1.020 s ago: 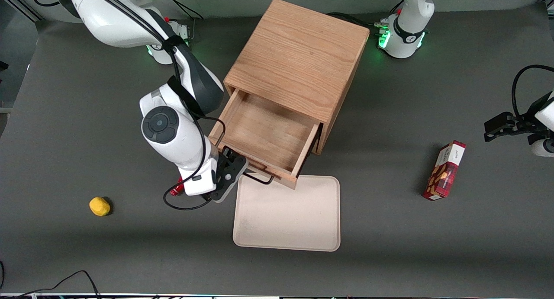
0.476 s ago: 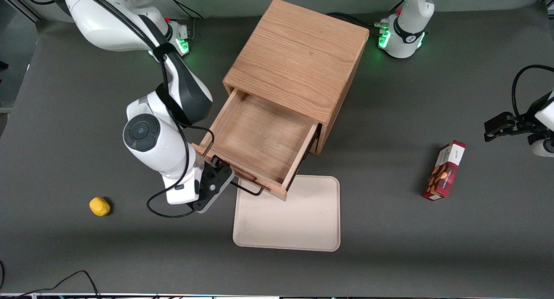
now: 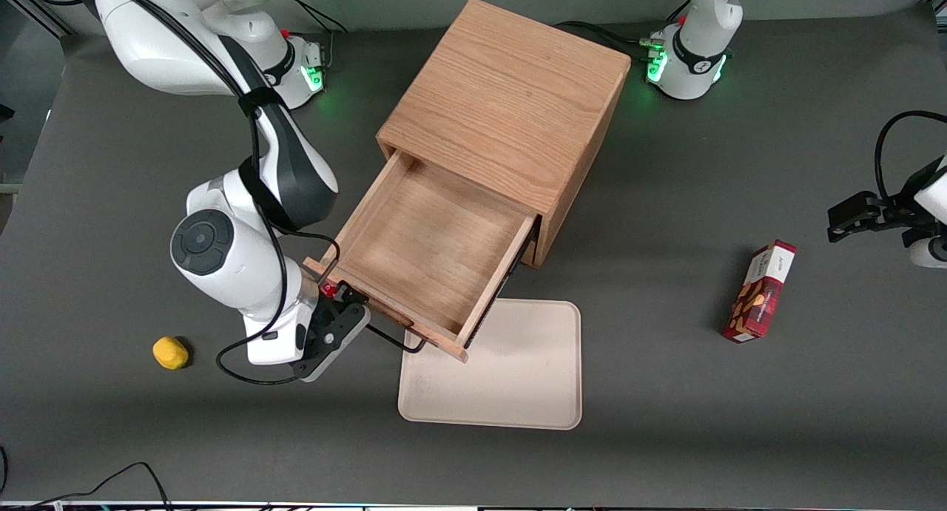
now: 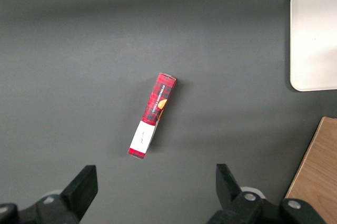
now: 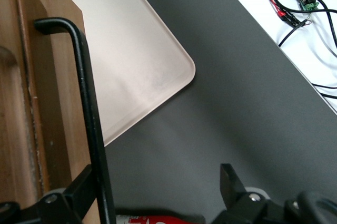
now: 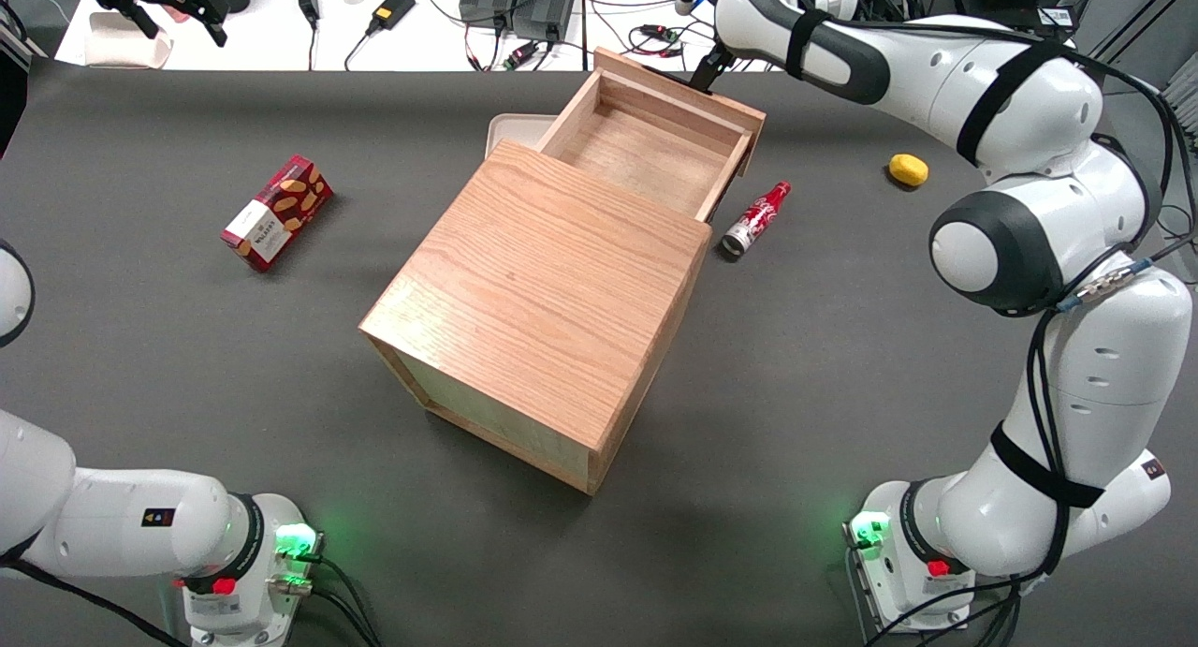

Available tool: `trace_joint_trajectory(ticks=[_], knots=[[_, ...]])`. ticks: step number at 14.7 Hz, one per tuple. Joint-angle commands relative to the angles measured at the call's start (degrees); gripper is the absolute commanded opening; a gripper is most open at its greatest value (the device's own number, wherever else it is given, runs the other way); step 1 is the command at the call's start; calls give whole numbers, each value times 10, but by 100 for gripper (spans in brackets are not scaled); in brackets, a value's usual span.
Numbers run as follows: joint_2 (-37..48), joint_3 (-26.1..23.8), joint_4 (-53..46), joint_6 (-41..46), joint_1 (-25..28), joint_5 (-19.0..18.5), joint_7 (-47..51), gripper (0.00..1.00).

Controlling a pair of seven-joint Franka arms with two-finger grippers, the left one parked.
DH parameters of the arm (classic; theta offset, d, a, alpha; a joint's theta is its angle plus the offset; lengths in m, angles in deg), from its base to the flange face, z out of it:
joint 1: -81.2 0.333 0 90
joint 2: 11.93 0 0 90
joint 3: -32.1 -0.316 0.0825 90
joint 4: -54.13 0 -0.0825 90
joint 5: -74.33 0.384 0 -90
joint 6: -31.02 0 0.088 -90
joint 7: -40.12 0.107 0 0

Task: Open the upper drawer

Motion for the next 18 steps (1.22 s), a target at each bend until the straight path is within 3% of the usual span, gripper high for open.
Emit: trace_joint_trajectory(ticks=[1,4,13,18], knots=[[-9,17,-11,-40,9,14,22,100],[-5,11,-10,-40,17,69,77,100],[11,-38,-4,-36,19,71,221,100],[50,-25,-3,10,1,71,232,100]])
